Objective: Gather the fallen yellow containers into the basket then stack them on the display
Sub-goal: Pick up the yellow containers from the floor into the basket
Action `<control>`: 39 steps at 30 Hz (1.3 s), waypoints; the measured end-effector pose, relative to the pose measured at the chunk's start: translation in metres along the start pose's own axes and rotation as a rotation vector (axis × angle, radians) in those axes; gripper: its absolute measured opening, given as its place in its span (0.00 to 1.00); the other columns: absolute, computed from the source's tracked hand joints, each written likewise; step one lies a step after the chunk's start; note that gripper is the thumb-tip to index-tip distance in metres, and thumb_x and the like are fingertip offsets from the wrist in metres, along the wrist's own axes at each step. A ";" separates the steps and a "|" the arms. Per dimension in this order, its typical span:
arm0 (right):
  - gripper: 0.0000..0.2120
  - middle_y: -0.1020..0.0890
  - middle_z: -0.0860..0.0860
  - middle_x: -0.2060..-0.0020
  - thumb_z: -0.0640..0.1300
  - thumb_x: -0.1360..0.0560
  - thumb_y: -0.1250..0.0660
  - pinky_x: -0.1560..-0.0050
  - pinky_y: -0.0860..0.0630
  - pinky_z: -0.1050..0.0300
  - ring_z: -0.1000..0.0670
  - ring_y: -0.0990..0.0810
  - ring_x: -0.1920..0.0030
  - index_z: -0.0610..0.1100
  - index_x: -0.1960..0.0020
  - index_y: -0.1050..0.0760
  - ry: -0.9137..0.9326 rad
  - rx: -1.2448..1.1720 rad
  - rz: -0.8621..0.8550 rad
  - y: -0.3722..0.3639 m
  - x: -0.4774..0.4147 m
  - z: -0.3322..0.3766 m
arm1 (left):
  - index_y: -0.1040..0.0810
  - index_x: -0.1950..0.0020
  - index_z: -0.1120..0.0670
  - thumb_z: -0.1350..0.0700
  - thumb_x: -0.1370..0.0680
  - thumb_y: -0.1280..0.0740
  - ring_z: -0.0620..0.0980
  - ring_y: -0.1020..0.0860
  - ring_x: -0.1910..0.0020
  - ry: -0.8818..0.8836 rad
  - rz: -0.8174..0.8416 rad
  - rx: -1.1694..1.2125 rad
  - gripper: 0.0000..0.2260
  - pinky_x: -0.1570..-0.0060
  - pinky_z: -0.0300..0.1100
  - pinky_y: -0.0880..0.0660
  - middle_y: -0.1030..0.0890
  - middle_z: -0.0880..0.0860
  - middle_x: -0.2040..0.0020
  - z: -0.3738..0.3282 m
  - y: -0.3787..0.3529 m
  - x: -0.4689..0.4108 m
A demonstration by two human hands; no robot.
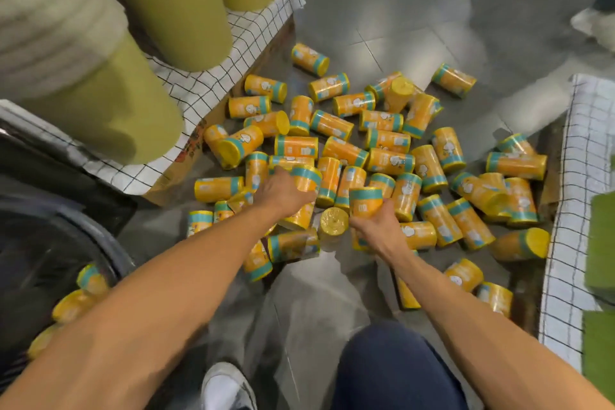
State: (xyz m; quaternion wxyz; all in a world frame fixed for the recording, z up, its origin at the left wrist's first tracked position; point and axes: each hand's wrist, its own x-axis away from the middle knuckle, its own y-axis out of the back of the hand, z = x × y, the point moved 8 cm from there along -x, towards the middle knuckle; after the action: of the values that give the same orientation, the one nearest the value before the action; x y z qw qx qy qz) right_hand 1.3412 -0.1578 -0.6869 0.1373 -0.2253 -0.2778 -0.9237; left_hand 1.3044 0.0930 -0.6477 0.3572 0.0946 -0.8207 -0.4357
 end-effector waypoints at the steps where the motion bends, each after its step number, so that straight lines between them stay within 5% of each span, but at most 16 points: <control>1: 0.30 0.19 0.47 0.49 0.47 0.31 0.20 0.60 0.20 0.53 0.50 0.18 0.54 0.45 0.38 0.34 0.034 -0.023 0.032 0.001 0.005 0.023 | 0.35 0.25 0.60 0.33 0.30 0.25 0.61 0.23 0.34 0.009 -0.013 0.070 0.45 0.43 0.53 0.23 0.23 0.58 0.33 -0.001 0.020 0.007; 4: 0.33 0.18 0.47 0.49 0.53 0.35 0.19 0.51 0.17 0.43 0.47 0.16 0.51 0.46 0.38 0.32 0.133 -0.018 0.116 -0.004 0.027 0.097 | 0.25 0.37 0.54 0.33 0.32 0.24 0.56 0.19 0.44 -0.014 -0.113 0.332 0.34 0.46 0.51 0.21 0.18 0.53 0.44 0.002 0.091 0.032; 8: 0.21 0.19 0.50 0.51 0.45 0.29 0.21 0.52 0.20 0.53 0.53 0.18 0.53 0.52 0.44 0.31 0.367 -0.011 0.233 -0.039 0.078 0.198 | 0.20 0.52 0.47 0.39 0.29 0.23 0.49 0.16 0.53 -0.077 -0.298 0.699 0.16 0.50 0.49 0.19 0.16 0.46 0.54 0.039 0.190 0.076; 15: 0.22 0.17 0.54 0.54 0.52 0.25 0.23 0.54 0.22 0.59 0.62 0.18 0.58 0.49 0.38 0.30 0.542 -0.001 0.552 -0.158 0.194 0.302 | 0.18 0.45 0.51 0.43 0.27 0.22 0.46 0.15 0.53 0.111 -0.640 0.970 0.17 0.49 0.50 0.17 0.14 0.48 0.52 0.208 0.277 0.189; 18: 0.19 0.18 0.55 0.57 0.47 0.24 0.25 0.63 0.27 0.71 0.66 0.19 0.63 0.45 0.38 0.30 0.585 0.044 0.707 -0.211 0.248 0.321 | 0.19 0.48 0.49 0.41 0.30 0.22 0.48 0.15 0.52 0.277 -0.701 1.030 0.17 0.47 0.52 0.17 0.14 0.48 0.51 0.283 0.272 0.238; 20: 0.20 0.18 0.55 0.57 0.49 0.24 0.24 0.64 0.27 0.71 0.61 0.18 0.61 0.46 0.40 0.30 0.597 0.113 0.801 -0.246 0.279 0.321 | 0.18 0.46 0.49 0.36 0.34 0.24 0.48 0.15 0.52 0.382 -0.738 0.992 0.24 0.47 0.53 0.17 0.14 0.48 0.50 0.327 0.264 0.270; 26: 0.31 0.18 0.50 0.48 0.65 0.31 0.24 0.54 0.27 0.52 0.46 0.19 0.47 0.46 0.41 0.30 0.687 0.698 0.989 -0.358 0.351 0.277 | 0.19 0.45 0.53 0.43 0.26 0.24 0.46 0.18 0.58 0.700 -0.740 0.884 0.17 0.62 0.42 0.24 0.16 0.50 0.52 0.448 0.210 0.337; 30: 0.41 0.18 0.46 0.42 0.70 0.33 0.27 0.49 0.24 0.52 0.42 0.19 0.43 0.41 0.34 0.28 0.651 1.060 1.077 -0.420 0.369 0.211 | 0.17 0.49 0.54 0.44 0.28 0.22 0.49 0.16 0.57 0.876 -0.670 0.931 0.17 0.54 0.46 0.19 0.14 0.54 0.52 0.511 0.145 0.344; 32: 0.32 0.19 0.46 0.46 0.66 0.31 0.26 0.52 0.24 0.52 0.44 0.19 0.48 0.41 0.39 0.23 0.599 1.179 1.156 -0.438 0.377 0.183 | 0.17 0.53 0.54 0.44 0.30 0.20 0.52 0.16 0.55 0.928 -0.618 0.927 0.15 0.48 0.51 0.18 0.14 0.55 0.53 0.532 0.114 0.341; 35: 0.21 0.16 0.46 0.51 0.60 0.28 0.27 0.56 0.23 0.53 0.45 0.17 0.52 0.43 0.48 0.19 0.544 1.239 1.213 -0.463 0.386 0.144 | 0.21 0.53 0.55 0.45 0.30 0.20 0.53 0.18 0.55 0.988 -0.556 0.890 0.17 0.52 0.46 0.21 0.16 0.56 0.50 0.551 0.083 0.330; 39: 0.20 0.16 0.44 0.41 0.56 0.20 0.34 0.44 0.20 0.51 0.42 0.17 0.41 0.41 0.38 0.20 0.599 1.374 1.196 -0.493 0.390 0.100 | 0.19 0.44 0.57 0.44 0.31 0.19 0.51 0.21 0.54 0.988 -0.502 0.873 0.23 0.55 0.44 0.26 0.18 0.54 0.49 0.570 0.049 0.309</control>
State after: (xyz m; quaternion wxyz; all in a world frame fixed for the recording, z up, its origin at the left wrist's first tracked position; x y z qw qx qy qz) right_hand 0.8525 0.2473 -0.6430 0.7536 0.0453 -0.5512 -0.3553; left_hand 0.7060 0.3478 -0.6620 0.5063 0.6025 -0.6156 -0.0417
